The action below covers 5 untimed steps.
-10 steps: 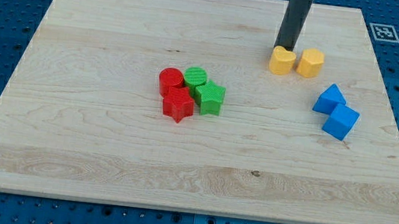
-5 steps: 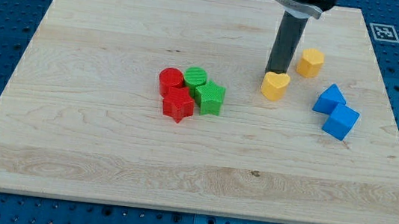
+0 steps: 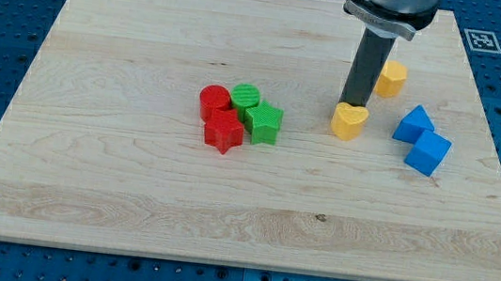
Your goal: Place the yellow heart below the green star
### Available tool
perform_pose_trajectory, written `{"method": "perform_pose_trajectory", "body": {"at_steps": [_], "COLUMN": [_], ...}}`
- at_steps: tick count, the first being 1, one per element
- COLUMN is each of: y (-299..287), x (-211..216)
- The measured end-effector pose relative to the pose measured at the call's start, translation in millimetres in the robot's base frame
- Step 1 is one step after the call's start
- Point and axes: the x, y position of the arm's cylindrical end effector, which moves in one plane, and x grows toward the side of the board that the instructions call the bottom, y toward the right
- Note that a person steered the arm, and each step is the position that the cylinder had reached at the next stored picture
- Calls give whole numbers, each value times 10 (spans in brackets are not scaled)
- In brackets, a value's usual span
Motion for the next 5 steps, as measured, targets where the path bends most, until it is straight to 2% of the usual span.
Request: {"method": "perform_pose_trajectory", "body": {"at_steps": [5], "y": [83], "x": [367]}}
